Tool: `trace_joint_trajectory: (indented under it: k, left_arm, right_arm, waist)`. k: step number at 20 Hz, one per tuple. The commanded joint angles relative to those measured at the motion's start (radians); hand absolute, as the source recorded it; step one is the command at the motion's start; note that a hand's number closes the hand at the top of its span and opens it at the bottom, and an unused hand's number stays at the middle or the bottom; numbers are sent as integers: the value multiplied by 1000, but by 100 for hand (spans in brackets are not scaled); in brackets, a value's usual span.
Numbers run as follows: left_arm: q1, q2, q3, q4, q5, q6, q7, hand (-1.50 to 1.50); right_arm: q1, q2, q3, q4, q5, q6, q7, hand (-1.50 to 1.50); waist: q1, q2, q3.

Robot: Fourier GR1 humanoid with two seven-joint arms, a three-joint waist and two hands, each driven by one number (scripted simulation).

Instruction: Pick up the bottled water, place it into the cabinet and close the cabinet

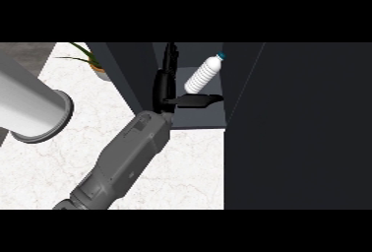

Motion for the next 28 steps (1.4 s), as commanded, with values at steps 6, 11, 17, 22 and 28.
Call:
trace_joint_trajectory:
  k: [6,11,17,22,28]
  left_arm:
    - [307,5,-184,-399,-8,81,27,-150]
    - [486,0,-284,-622,-38,178,51,-150]
    - [653,115,-359,-764,-61,61,50,150]
    - [778,213,-402,-928,-80,58,49,150]
    - [896,431,-337,-1069,-58,-23,47,150]
  right_arm:
    - [40,13,-23,-192,-30,-80,86,-150]
    - [-4,33,-27,-110,16,-24,46,-150]
    - [-18,34,26,-143,73,-9,83,150]
    - [38,-4,33,-209,26,52,110,150]
    - [64,-6,68,-210,79,115,104,150]
  waist:
    - [37,-4,0]
    - [30,-1,1]
    - [29,3,1]
    - [26,1,0]
    - [25,0,0]
